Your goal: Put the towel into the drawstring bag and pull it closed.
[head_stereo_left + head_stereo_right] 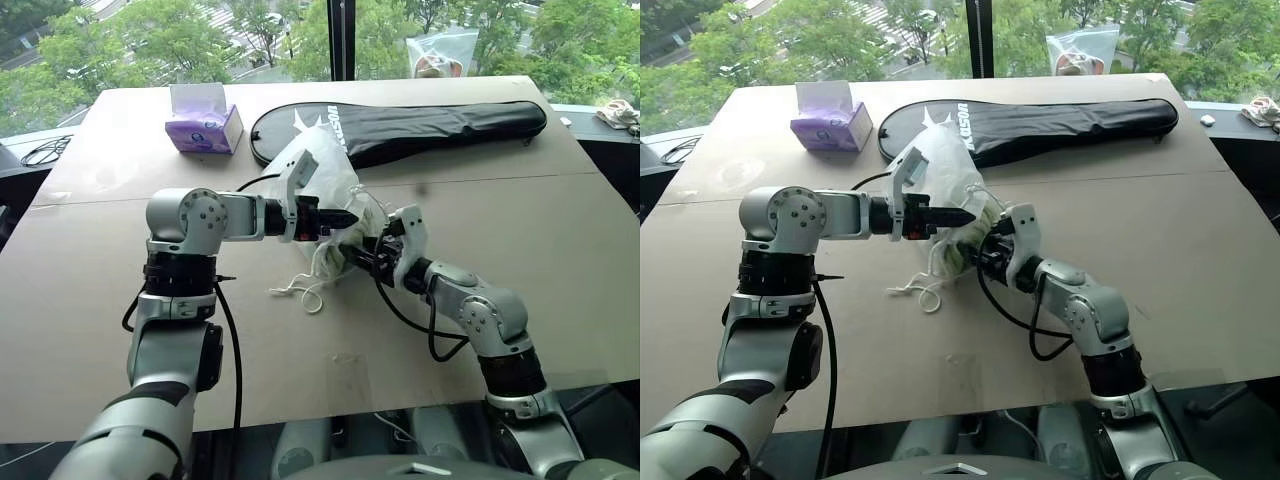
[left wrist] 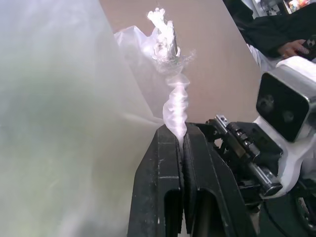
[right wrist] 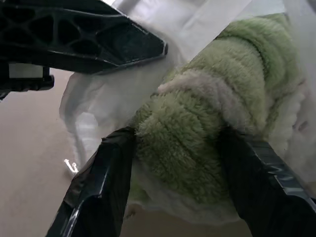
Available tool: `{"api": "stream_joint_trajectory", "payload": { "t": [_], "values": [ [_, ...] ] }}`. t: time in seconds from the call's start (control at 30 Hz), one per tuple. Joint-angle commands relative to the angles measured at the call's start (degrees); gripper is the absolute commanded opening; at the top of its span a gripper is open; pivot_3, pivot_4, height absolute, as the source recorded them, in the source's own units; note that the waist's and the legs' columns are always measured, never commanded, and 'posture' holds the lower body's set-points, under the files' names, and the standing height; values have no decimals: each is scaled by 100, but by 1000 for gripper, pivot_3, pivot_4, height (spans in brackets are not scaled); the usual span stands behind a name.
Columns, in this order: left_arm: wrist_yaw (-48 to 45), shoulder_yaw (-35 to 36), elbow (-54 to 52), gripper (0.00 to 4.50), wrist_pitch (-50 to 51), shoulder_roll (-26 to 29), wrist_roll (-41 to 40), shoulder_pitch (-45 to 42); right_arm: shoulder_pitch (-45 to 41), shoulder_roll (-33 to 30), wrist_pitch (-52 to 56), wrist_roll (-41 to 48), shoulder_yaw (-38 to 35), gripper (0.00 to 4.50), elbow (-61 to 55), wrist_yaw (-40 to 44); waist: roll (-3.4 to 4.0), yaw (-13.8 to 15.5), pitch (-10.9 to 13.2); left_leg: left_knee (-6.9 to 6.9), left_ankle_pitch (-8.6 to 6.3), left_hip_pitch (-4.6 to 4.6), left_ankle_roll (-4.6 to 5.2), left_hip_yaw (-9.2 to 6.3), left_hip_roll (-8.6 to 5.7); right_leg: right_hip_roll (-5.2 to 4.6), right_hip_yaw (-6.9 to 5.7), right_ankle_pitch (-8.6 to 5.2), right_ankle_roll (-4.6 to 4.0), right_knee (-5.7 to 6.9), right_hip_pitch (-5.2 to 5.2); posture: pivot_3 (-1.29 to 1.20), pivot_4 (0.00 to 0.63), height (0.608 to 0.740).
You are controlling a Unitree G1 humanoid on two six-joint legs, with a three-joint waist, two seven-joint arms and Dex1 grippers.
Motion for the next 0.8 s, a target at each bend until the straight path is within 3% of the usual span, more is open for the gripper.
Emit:
{"api": "stream_joint_trajectory", "payload": {
  "t": [0.03, 0.07, 0.13, 0.23, 0.27, 0.33, 0.37, 0.5, 0.6, 0.8],
  "values": [
    [-133, -63, -168, 0, -67, 79, -33, -103, -562, 391, -1135, -498, 68, 1584, 984, 124, -4, -5, 3, 1, 0, -1, 0, 1, 0, 0, 0, 0, 0, -1, 0, 0, 150, 740],
    [-173, -135, -226, 0, -82, 121, -22, -58, -740, 612, -1510, -503, -30, 862, 1360, 182, -3, -3, 3, 3, 0, 0, 0, 4, 0, 2, 1, 0, 1, -2, -1, 0, 150, 740],
    [-234, -248, -291, 0, -127, 180, 3, -3, -1044, 996, -2053, -407, -335, 221, 1965, 255, -12, -24, 9, 2, 0, 3, 0, 4, 2, 6, 2, 0, 0, 0, -1, 0, 150, 740],
    [-454, -598, -346, 0, -575, 417, 256, 4, -948, 717, -2147, -548, -190, 50, 1854, 825, -14, 15, 12, 1, 3, 0, -3, 3, 4, 10, 1, 1, -1, 3, -3, 0, 150, 740],
    [-635, -796, -308, 0, -892, 568, 438, -29, -668, 381, -1982, -553, -2, 748, 1403, 1129, -15, 21, 12, 1, 3, -1, -3, 3, -1, 7, 1, 1, -1, 2, -3, 0, 150, 740],
    [-961, -1120, -198, 0, -1407, 799, 727, -104, -219, -175, -1797, -599, 275, 1669, 645, 1504, -15, 42, 13, 0, 2, -6, -3, 1, -8, -1, -1, 1, -1, -7, -3, 0, 150, 740],
    [-1114, -1269, -153, 0, -1639, 896, 864, -138, -35, -462, -1714, -661, 393, 1743, 283, 1609, -16, 42, 13, 0, 2, -6, -3, -1, -12, -4, -2, 1, -1, -7, -2, 0, 150, 740],
    [-1715, -1806, 59, 0, -2686, 1186, 1484, -272, 508, -1575, -1254, -860, 348, 3124, -1178, 1633, -16, 23, 23, -7, -1, -14, 1, 1, -22, -13, 11, 0, -1, -14, -11, 0, 150, 740],
    [-2061, -2072, 397, 0, -3712, 1259, 2038, -325, 216, -1856, -1136, -1419, 230, 3124, -923, 1086, -15, -10, 24, -10, -1, -18, 0, 1, -7, -10, 6, -3, -5, -14, -23, 0, 150, 740],
    [-2608, -2166, 1078, 0, -5307, 1429, 2830, -376, -1003, -1213, -1669, -1687, -2, 3124, 1509, 853, -19, -4, 28, -4, 6, -16, -10, 1, 9, -12, -17, -12, -28, -11, -27, 0, 150, 740]
  ]
}}
